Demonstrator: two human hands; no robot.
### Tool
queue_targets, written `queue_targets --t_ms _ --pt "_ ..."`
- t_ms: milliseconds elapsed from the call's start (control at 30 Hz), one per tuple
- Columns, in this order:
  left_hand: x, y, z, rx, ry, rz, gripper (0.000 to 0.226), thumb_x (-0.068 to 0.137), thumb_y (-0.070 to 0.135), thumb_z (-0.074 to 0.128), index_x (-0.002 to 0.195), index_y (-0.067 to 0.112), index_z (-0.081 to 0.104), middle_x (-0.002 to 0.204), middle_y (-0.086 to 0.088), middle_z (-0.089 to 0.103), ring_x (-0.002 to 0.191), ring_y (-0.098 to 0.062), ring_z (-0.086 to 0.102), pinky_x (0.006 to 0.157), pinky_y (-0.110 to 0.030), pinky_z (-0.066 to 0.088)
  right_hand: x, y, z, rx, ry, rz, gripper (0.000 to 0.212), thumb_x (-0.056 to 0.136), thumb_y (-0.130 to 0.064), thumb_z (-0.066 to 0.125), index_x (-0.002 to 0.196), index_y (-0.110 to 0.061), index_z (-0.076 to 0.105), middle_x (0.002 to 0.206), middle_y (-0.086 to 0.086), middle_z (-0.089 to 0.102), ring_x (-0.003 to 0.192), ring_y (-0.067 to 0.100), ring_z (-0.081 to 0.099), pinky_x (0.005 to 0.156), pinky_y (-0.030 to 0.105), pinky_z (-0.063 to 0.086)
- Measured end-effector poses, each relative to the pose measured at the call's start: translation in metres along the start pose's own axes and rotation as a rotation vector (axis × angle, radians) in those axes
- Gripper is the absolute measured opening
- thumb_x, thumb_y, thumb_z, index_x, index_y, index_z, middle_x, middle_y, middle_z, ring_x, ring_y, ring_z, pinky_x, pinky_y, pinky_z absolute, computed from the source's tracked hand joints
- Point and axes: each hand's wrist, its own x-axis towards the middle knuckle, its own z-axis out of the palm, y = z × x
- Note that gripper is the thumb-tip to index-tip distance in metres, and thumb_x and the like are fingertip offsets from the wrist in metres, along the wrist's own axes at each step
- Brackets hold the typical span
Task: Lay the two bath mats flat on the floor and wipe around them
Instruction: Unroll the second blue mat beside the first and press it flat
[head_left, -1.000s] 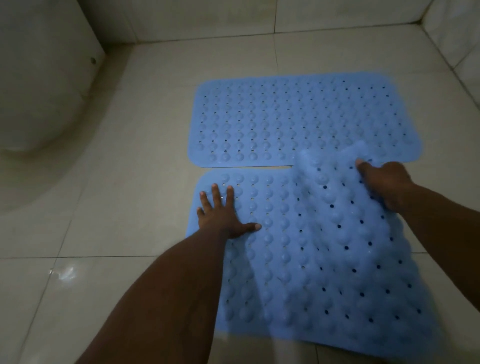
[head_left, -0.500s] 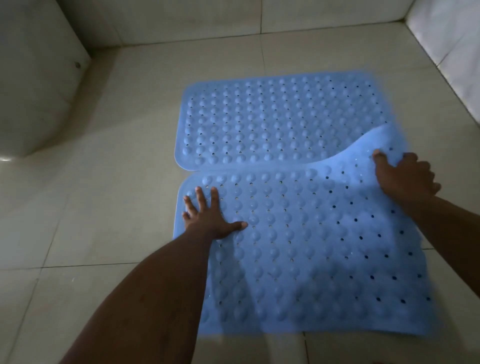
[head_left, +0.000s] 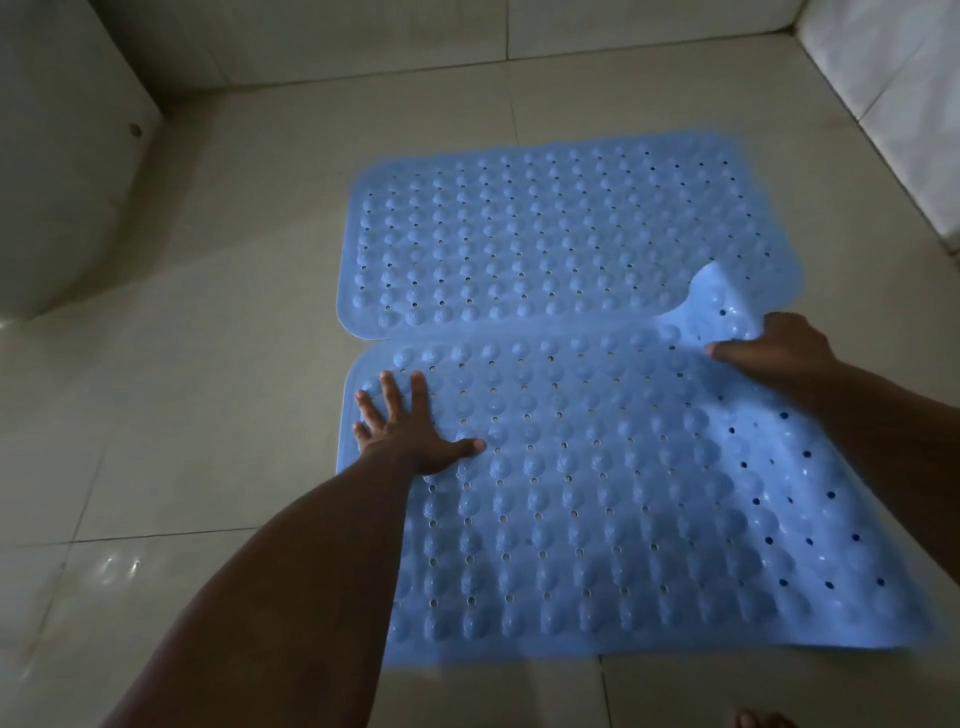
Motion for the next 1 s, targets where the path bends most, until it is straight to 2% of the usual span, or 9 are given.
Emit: queue_targets --t_ms 267,333,433,533,633,700,800,867,1000 --pt "0.002 0.004 -0.003 0.006 -0.009 -0.003 0.146 0.054 0.096 0.060 0.154 0.035 -0.028 0.157 -0.006 -0.045 0.145 -0.048 -0.033 0.120 -0.066 -0.002 0.000 0.002 0.011 -0.168 0.120 -0.021 0.083 0.080 -0.029 0.074 0.140 -0.007 0.022 0.130 0.027 0.053 0.115 0.048 0.055 0.097 0.051 0.047" --pt "0.001 0.006 -0.005 0.015 -0.010 -0.009 0.146 0.056 0.094 0.061 0.155 0.034 -0.027 0.158 -0.007 -0.044 0.145 -0.049 -0.031 0.120 -0.066 0.000 0.000 0.009 0.009 -0.234 0.304 0.023 0.095 0.075 -0.032 0.077 0.145 -0.009 0.017 0.132 0.031 0.047 0.119 0.048 0.049 0.100 0.056 0.041" --pt "0.001 0.009 -0.006 0.026 -0.012 -0.029 0.146 0.056 0.093 0.063 0.155 0.034 -0.027 0.158 -0.006 -0.043 0.146 -0.049 -0.029 0.120 -0.066 0.002 -0.002 0.028 0.003 -0.274 0.652 -0.042 0.097 0.064 -0.037 0.085 0.137 -0.008 0.027 0.127 0.035 0.043 0.117 0.047 0.045 0.097 0.058 0.035" --pt "0.000 0.012 -0.008 0.024 -0.024 -0.026 0.147 0.057 0.092 0.064 0.155 0.034 -0.027 0.159 -0.007 -0.043 0.146 -0.049 -0.030 0.120 -0.067 0.002 -0.007 0.049 0.007 -0.327 0.725 -0.188 0.091 0.068 -0.044 0.081 0.135 -0.009 0.030 0.130 0.034 0.041 0.121 0.049 0.042 0.099 0.063 0.032" --pt "0.002 0.010 -0.005 0.023 0.009 -0.017 0.146 0.057 0.094 0.062 0.156 0.032 -0.026 0.160 -0.009 -0.041 0.146 -0.048 -0.031 0.119 -0.066 -0.006 -0.007 0.054 0.022 -0.459 0.573 -0.183 0.085 0.079 -0.050 0.069 0.143 -0.012 0.029 0.150 0.030 0.028 0.143 0.049 0.021 0.109 0.068 0.020" --pt "0.002 0.004 0.004 0.100 0.141 0.073 0.137 0.060 0.099 0.049 0.156 0.033 -0.024 0.161 -0.009 -0.038 0.146 -0.044 -0.034 0.116 -0.062 -0.016 -0.006 0.051 0.034 -0.516 0.287 -0.070 0.081 0.085 -0.061 0.056 0.149 -0.017 0.030 0.158 0.023 0.021 0.149 0.044 0.012 0.115 0.065 0.017" --pt "-0.001 0.009 0.023 0.180 0.287 0.305 0.107 0.070 0.089 0.021 0.158 0.039 -0.015 0.165 -0.006 -0.030 0.150 -0.036 -0.030 0.121 -0.059 -0.013 -0.005 0.057 0.058 -0.381 -0.045 -0.003 0.078 0.086 -0.065 0.053 0.147 -0.021 0.033 0.156 0.016 0.023 0.146 0.040 0.021 0.113 0.060 0.028" --pt "-0.003 0.024 0.035 0.124 0.278 0.292 0.101 0.073 0.082 0.012 0.160 0.036 -0.012 0.166 -0.006 -0.027 0.151 -0.035 -0.027 0.122 -0.060 -0.009 -0.007 0.064 0.074 -0.369 -0.051 -0.030 0.080 0.085 -0.066 0.053 0.148 -0.023 0.027 0.158 0.011 0.018 0.147 0.038 0.017 0.111 0.061 0.029" --pt "0.000 0.031 0.044 0.114 0.308 0.222 0.099 0.079 0.093 0.015 0.158 0.040 -0.015 0.166 -0.003 -0.029 0.151 -0.033 -0.028 0.121 -0.056 -0.015 -0.013 0.071 0.084 -0.402 0.018 -0.054 0.080 0.088 -0.069 0.044 0.152 -0.027 0.018 0.165 0.009 0.007 0.151 0.037 0.007 0.114 0.063 0.022"
